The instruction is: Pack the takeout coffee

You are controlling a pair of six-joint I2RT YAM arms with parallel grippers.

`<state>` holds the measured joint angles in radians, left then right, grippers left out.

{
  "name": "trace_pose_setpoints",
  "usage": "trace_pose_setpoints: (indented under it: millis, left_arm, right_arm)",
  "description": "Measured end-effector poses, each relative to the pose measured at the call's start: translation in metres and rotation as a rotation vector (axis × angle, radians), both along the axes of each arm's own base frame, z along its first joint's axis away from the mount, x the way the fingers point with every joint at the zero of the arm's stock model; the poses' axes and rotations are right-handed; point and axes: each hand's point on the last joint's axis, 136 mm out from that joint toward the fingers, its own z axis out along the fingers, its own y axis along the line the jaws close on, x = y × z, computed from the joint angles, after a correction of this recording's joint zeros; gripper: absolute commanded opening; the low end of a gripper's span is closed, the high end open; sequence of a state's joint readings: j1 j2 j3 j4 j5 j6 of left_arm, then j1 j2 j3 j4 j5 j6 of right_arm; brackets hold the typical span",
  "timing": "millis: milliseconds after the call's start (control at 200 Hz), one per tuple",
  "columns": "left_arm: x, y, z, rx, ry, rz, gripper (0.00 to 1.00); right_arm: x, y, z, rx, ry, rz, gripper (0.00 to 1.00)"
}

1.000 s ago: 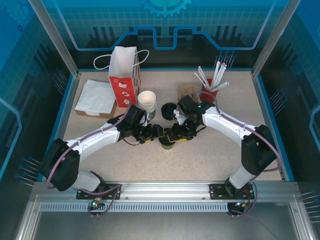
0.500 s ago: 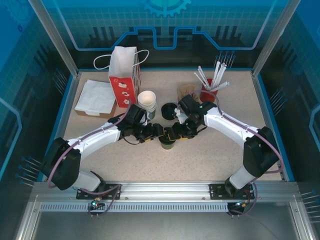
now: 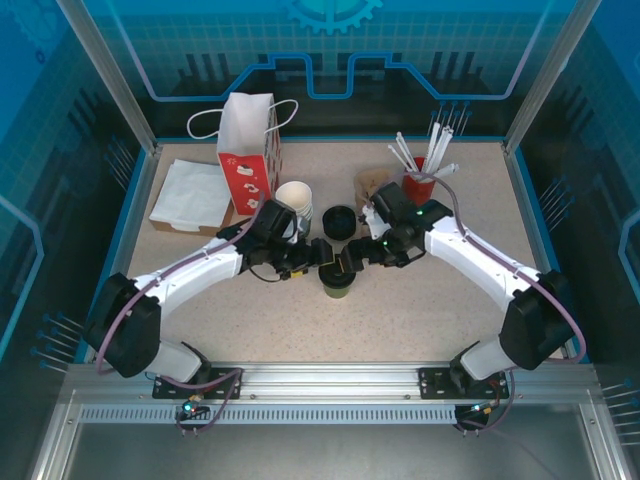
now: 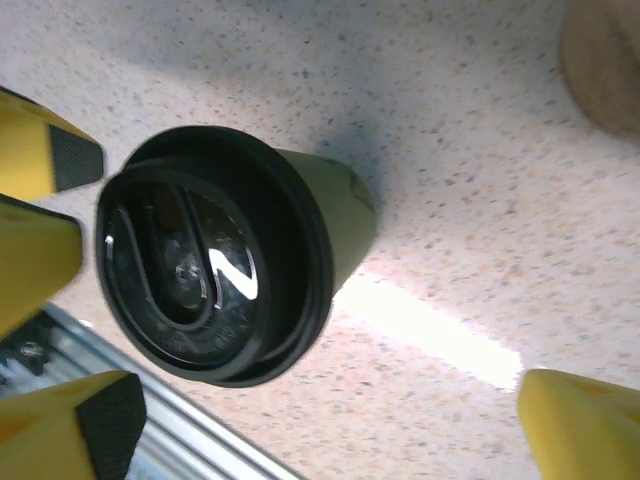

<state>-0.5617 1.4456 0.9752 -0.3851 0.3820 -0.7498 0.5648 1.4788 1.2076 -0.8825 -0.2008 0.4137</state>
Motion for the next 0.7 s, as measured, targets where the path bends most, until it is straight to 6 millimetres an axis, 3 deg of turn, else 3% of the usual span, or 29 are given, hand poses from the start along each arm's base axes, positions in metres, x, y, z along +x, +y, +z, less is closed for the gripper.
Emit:
trace_pose_setpoints:
  millis: [175, 330, 495, 700]
  left_arm:
    - [0.006, 0.016, 0.029, -0.019, -0.075, 0.052, 0.89]
    - [0.01, 0.065, 0.055, -0.036, -0.172, 0.201, 0.94]
    - [-0.004, 0.109, 0.047, -0.03, -0.179, 0.337, 0.98]
    - [-0.021, 0.127, 0.029, -0.014, -0.147, 0.385, 0.98]
  right_arm:
    - [-0.006, 0.002, 0.008, -0.094, -0.054, 0.058, 1.0]
    - [-0.008, 0.021, 0.013, -0.152, -0.087, 0.131, 1.0]
    - [-0.01, 0.043, 0.004, -0.218, -0.081, 0.205, 1.0]
    - [-0.011, 0.057, -0.008, -0.285, -0.063, 0.26, 1.0]
